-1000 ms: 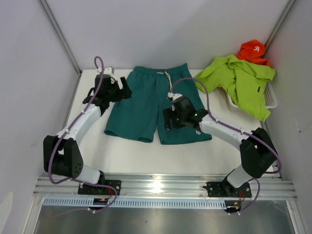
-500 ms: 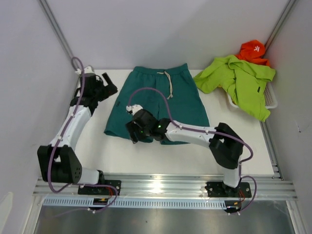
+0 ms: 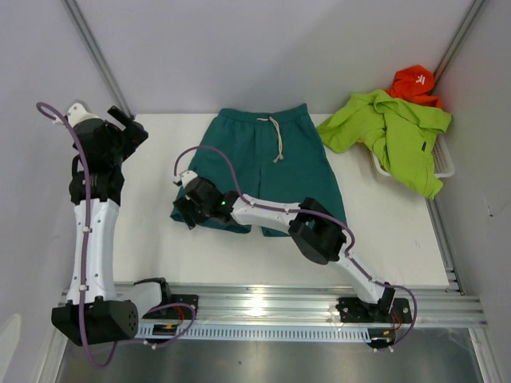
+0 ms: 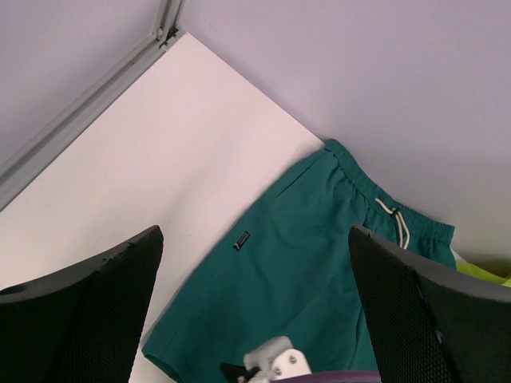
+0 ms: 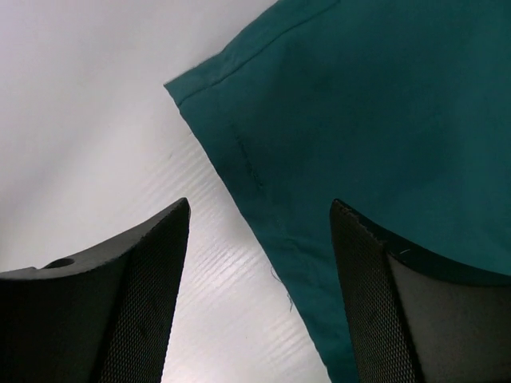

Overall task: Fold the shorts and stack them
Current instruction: Fold the shorts

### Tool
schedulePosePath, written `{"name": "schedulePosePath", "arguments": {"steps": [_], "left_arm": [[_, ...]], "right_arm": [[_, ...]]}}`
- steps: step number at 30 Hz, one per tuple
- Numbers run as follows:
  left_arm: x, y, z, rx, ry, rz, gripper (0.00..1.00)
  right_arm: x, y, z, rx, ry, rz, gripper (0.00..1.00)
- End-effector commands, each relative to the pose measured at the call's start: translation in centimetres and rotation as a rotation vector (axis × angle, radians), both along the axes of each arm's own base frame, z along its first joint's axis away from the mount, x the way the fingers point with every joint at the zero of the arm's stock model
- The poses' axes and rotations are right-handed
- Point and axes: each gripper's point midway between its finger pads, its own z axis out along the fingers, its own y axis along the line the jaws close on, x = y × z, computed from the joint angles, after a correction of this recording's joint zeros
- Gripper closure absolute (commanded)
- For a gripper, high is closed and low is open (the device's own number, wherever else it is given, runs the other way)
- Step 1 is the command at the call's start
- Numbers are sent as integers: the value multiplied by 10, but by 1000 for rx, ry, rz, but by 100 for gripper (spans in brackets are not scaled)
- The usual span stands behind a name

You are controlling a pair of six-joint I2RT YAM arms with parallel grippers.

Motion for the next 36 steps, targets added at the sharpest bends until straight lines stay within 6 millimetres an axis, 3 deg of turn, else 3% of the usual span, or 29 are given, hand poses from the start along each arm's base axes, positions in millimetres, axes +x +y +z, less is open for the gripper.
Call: {"name": "schedulePosePath", "arguments": {"steps": [1, 7, 10, 13, 14, 15, 17, 20, 21, 23, 24, 25, 26, 27, 28, 29, 30, 31, 32, 33, 34, 36], "left_arm": [[-12, 4, 17, 6, -17, 1, 1], [-19, 3, 27, 33, -29, -13, 1], [-21, 4, 27, 43, -31, -14, 1], [-19, 3, 22, 45, -27, -24, 1], [-18, 2, 20, 44, -22, -27, 1], [-17, 1, 17, 42, -17, -32, 1], [-15, -1, 11, 35, -6, -43, 1], [-14, -3, 2, 24, 4, -55, 1], [-13, -3, 0, 22, 7, -60, 1], [-11, -6, -8, 9, 19, -71, 1], [-10, -8, -9, 5, 18, -79, 1], [-9, -8, -12, 2, 22, -84, 1], [-8, -9, -19, -4, 37, -93, 1], [-8, -10, -22, -8, 42, -96, 1], [-6, -11, -24, -14, 44, -103, 1], [-5, -13, -34, -23, 56, -107, 1], [-5, -15, -36, -32, 52, -116, 1], [-4, -21, -43, -59, 56, -138, 1], [-1, -24, -42, -67, 37, -152, 1], [0, -29, -51, -85, 49, -172, 1], [1, -34, -59, -98, 58, -180, 1], [5, -45, -69, -99, 72, -207, 1]], "right_arm": [[-7, 20, -3, -24, -75, 67, 27], [9, 21, -22, -97, -161, -15, 29], [19, 15, -33, -163, -229, -95, 40], [12, 11, -44, -209, -235, -84, 62], [7, 8, -48, -227, -226, -69, 80], [2, 5, -53, -246, -211, -57, 90], [-11, 0, -59, -264, -186, -23, 100], [-45, -16, -63, -292, -178, 49, 100], [-67, -27, -60, -305, -191, 93, 100], [-90, -43, -53, -328, -207, 133, 100], [-106, -48, -25, -297, -225, 147, 100], [-119, -79, -44, -365, -204, 156, 100], [-127, -96, -43, -380, -191, 151, 100], [-134, -110, -19, -337, -167, 124, 100], [-145, -145, -38, -397, -122, 124, 100], [-155, -160, -39, -399, -77, 134, 100], [-165, -177, -41, -417, -38, 138, 94], [-173, -184, -26, -365, 3, 108, 72], [-188, -202, -38, -385, 63, 131, 62], [-196, -207, -35, -374, 78, 131, 54], [-207, -206, -21, -323, 83, 125, 48], [-219, -208, -13, -296, 81, 137, 45]]}}
